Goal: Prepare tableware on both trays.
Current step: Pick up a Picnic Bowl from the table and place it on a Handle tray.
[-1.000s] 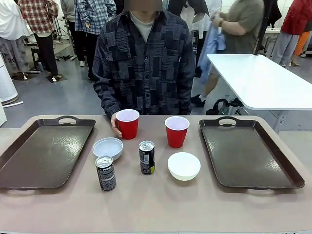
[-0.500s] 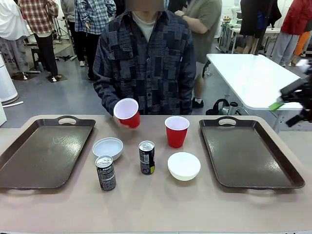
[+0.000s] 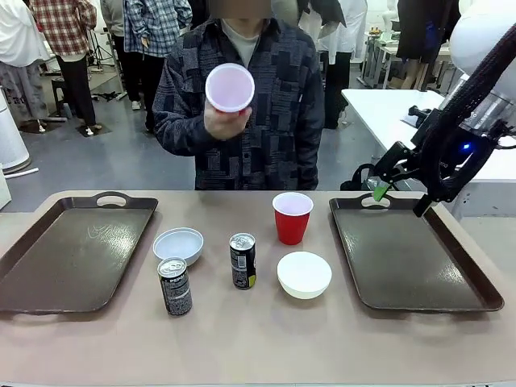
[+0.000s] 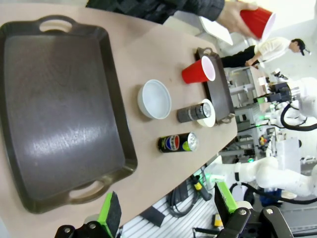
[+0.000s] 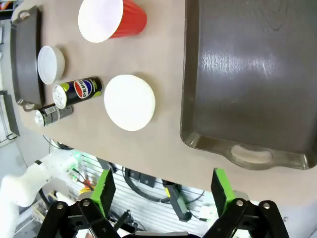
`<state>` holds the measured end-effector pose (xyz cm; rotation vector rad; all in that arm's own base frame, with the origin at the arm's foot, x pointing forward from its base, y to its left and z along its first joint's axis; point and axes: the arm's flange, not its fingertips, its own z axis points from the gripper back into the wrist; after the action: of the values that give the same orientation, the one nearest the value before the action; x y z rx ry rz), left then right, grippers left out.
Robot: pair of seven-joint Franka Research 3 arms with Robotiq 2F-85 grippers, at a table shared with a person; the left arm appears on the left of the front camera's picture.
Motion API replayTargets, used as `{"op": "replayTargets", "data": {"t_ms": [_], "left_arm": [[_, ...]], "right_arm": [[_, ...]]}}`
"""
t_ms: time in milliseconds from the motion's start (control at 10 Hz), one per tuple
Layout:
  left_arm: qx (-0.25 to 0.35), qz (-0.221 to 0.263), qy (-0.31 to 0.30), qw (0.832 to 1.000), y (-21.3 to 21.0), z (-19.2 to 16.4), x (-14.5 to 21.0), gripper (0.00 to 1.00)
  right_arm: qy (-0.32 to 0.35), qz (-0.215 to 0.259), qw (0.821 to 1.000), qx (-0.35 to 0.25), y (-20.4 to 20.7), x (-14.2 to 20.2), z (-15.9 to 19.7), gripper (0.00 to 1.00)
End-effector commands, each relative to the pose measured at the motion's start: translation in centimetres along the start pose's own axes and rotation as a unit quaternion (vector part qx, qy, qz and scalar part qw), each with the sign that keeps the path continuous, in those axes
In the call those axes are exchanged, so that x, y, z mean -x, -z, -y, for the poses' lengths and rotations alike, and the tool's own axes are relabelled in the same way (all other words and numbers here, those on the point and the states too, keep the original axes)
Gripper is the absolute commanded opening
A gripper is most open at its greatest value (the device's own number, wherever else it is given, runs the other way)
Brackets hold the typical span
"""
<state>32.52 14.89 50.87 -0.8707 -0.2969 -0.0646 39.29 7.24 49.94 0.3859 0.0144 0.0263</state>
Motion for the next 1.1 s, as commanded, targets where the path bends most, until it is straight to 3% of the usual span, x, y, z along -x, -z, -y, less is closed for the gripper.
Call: {"op": "replayTargets", "data": {"t_ms": [0, 200, 300, 400, 700, 900, 1000], "left_arm": [[0.007, 0.004, -0.004, 1.0, -0.1, 0.1, 0.0, 1.0], [0.007, 0.004, -0.004, 1.0, -0.1, 0.1, 0.0, 1.0], [0.007, 0.004, -0.004, 1.0, -0.1, 0.1, 0.0, 1.0], [0.007, 0.004, -0.004, 1.0, -0.1, 0.1, 0.0, 1.0], [0.007, 0.004, -0.004, 1.0, -0.1, 0.1, 0.0, 1.0], [0.007, 0.004, -0.004, 1.0, -0.1, 0.1, 0.0, 1.0], [0.007, 0.004, -0.004, 1.0, -0.1, 0.1, 0.0, 1.0]], "right_arm": [[-0.022, 0.022, 0.991, 0.13, 8.2, 0.7, -3.1, 1.0], [-0.033, 0.015, 0.99, 0.135, 9.7, 0.7, -3.1, 1.0], [-0.053, -0.023, 0.993, 0.101, 9.6, 1.7, -2.7, 1.0], [-0.046, 0.009, 0.993, 0.113, 8.4, 1.3, -3.2, 1.0], [-0.046, 0.009, 0.993, 0.113, 8.4, 1.3, -3.2, 1.0], [-0.062, 0.005, 0.991, 0.123, 10.4, 1.7, -4.1, 1.0], [-0.078, 0.013, 0.988, 0.136, 12.1, 1.5, -6.3, 1.0]]}}
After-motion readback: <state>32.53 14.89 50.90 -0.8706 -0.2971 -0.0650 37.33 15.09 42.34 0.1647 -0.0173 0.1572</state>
